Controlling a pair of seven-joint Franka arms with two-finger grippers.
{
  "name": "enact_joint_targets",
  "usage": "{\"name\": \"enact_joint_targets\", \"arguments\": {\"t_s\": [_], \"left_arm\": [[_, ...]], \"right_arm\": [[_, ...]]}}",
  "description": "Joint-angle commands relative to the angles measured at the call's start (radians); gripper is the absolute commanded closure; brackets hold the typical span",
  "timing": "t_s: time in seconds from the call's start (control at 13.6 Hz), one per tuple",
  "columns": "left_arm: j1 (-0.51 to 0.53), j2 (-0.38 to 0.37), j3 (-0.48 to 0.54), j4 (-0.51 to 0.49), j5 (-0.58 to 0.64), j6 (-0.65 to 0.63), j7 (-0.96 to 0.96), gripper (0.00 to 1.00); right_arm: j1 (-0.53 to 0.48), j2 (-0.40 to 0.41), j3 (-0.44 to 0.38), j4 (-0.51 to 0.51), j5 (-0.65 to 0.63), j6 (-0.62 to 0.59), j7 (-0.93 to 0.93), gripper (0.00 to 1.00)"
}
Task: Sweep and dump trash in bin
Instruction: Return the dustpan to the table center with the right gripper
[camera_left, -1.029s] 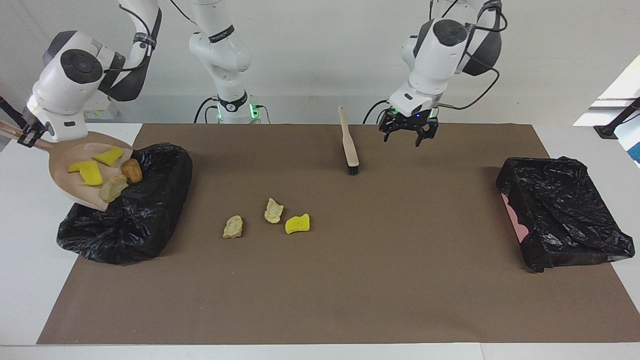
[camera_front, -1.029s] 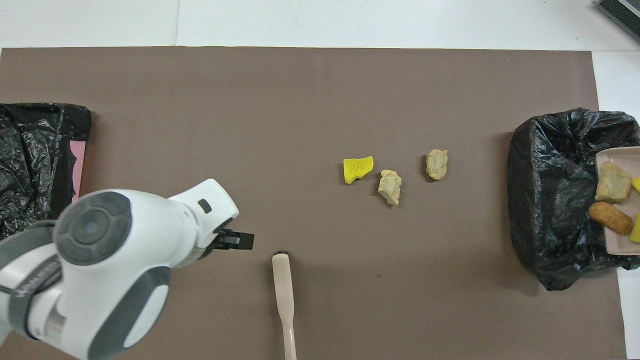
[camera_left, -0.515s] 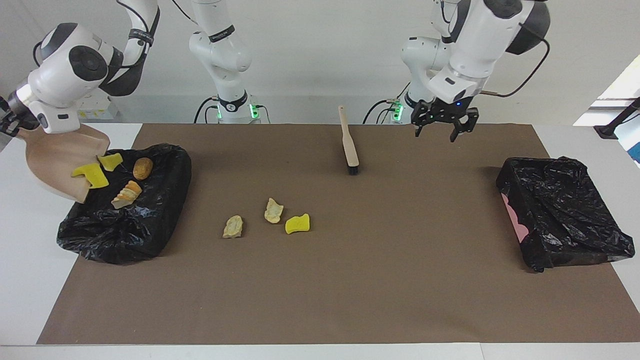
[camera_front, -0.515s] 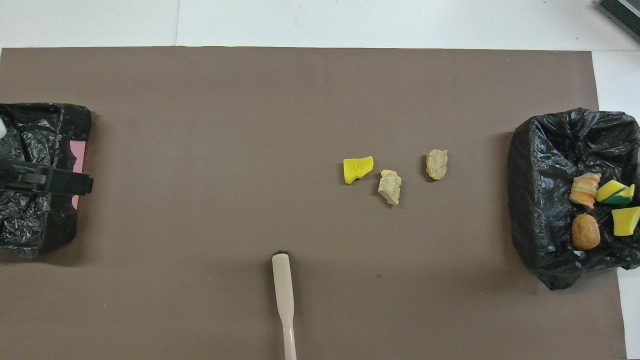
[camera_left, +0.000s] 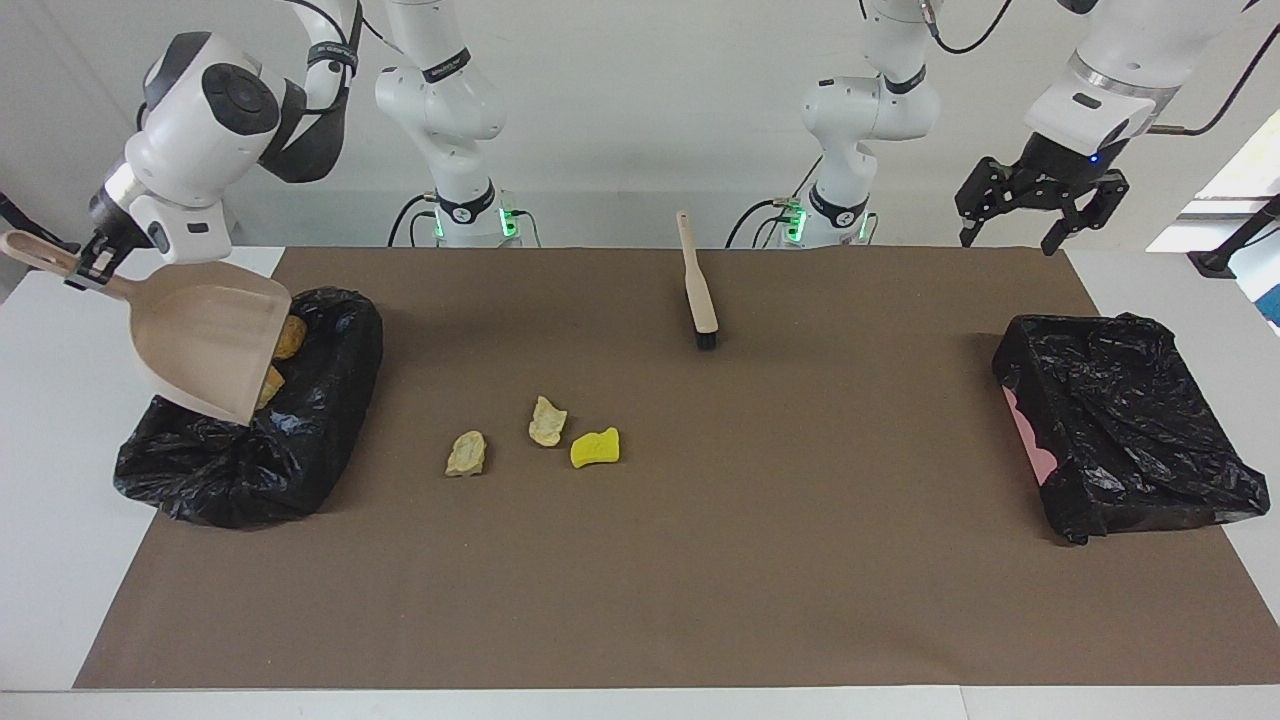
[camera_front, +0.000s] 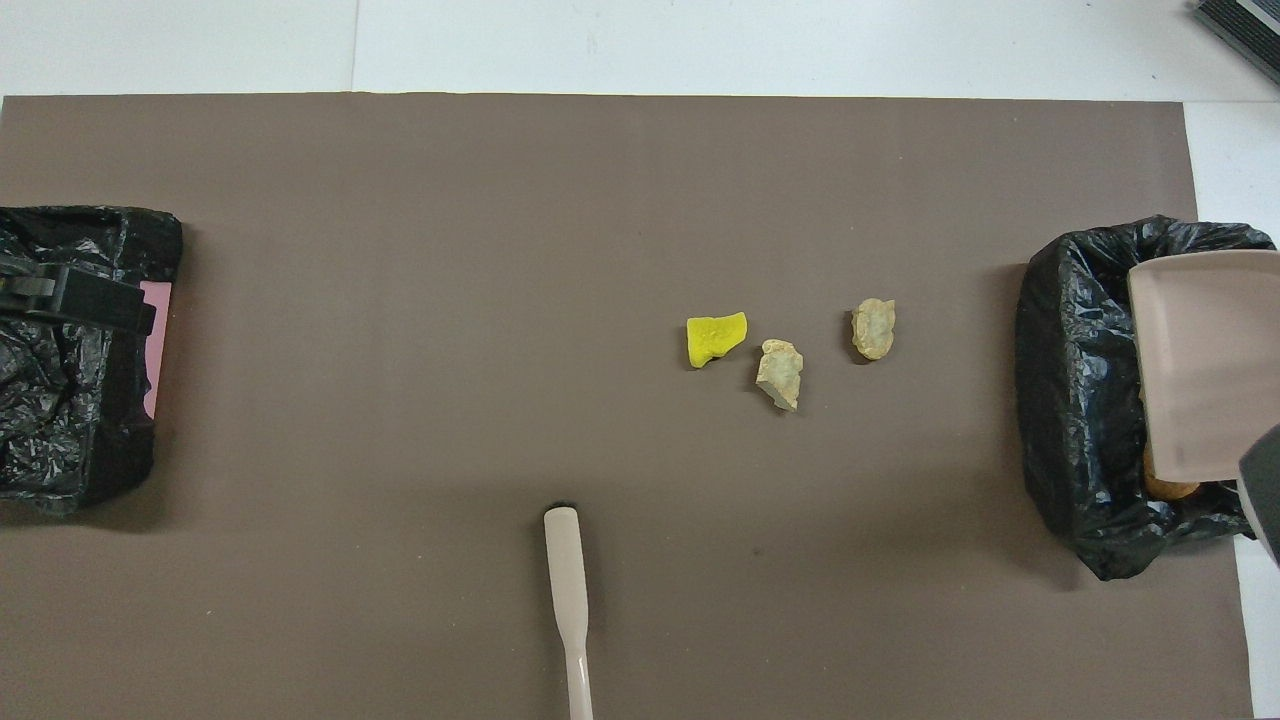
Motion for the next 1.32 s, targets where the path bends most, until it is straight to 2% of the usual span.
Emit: {"name": "enact_joint_targets", "arguments": {"t_s": [0.0,0.22,0.51,0.81,0.96,1.1,1.25], "left_arm": [[0.013,-0.039,-0.014,-0.005,0.006,-0.036,0.058,0.00],[0.017,-0.088,-0.014,-0.084,0.005,-0.030,0.059,0.00],[0.024,-0.088,-0.014,-0.085,0.005,-0.023,0.056,0.00],[0.024,-0.088,-0.014,-0.085,0.005,-0.023,0.048,0.00],[0.023,-0.088,-0.015,-0.085,0.006,-0.024,0.052,0.00],[0.024,-0.088,-0.014,-0.085,0.009,-0.024,0.050,0.00],[0.026,-0.088,-0.014,-0.085,0.012,-0.026,0.050,0.00]], "right_arm": [[0.024,-0.001,0.004,-0.007,0.163,-0.007,0.013,1.00],[0.101,0.022,0.004,-0.010,0.329,-0.028,0.094,1.00],[0.202,0.084,0.004,-0.012,0.437,-0.052,0.296,1.00],[0.325,0.134,0.004,-0.010,0.542,-0.078,0.598,1.00],[0.384,0.146,0.004,-0.010,0.619,-0.096,0.793,1.00],[0.466,0.183,0.004,-0.007,0.635,-0.102,0.991,1.00],[0.503,0.207,0.004,0.005,0.715,-0.095,1.219,1.00]]}}
